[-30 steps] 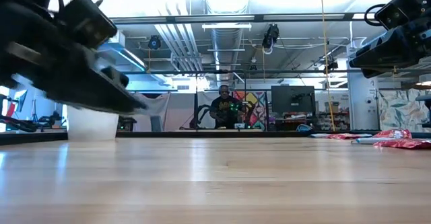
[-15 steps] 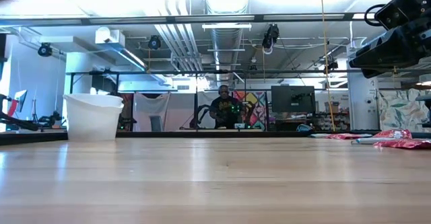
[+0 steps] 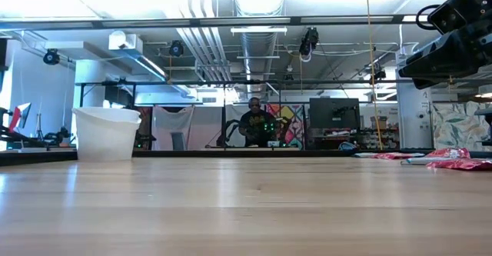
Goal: Sort candy by brand, put in halloween buckets
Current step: Put the blue chocolate bar into the green bucket
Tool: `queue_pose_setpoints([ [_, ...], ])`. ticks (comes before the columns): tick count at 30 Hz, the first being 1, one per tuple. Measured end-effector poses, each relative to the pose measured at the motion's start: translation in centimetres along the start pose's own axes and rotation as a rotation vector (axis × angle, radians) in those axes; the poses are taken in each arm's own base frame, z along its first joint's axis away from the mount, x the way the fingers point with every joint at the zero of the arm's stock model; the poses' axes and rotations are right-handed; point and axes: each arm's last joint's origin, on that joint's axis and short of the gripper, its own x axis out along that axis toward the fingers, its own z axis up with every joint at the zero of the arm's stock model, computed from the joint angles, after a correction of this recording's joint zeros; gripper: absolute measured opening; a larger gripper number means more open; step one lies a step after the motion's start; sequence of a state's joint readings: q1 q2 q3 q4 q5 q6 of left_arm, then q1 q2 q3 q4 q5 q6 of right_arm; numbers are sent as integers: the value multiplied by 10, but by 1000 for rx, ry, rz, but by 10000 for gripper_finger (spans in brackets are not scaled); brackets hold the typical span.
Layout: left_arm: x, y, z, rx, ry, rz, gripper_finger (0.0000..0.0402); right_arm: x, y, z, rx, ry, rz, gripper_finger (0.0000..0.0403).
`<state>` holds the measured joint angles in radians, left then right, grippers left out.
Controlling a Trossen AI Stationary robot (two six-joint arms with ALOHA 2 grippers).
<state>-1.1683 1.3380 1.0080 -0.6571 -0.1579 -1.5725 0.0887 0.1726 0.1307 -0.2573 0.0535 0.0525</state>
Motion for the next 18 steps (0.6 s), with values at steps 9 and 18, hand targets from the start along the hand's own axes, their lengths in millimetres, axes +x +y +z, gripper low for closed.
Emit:
queue_pose_setpoints([
  [9, 28, -4, -6, -144, 187, 160, 172, 0, 0, 0, 0, 0, 0, 9],
  [18, -10, -43, 12, -32, 35, 250, 231, 0, 0, 0, 0, 0, 0, 9],
])
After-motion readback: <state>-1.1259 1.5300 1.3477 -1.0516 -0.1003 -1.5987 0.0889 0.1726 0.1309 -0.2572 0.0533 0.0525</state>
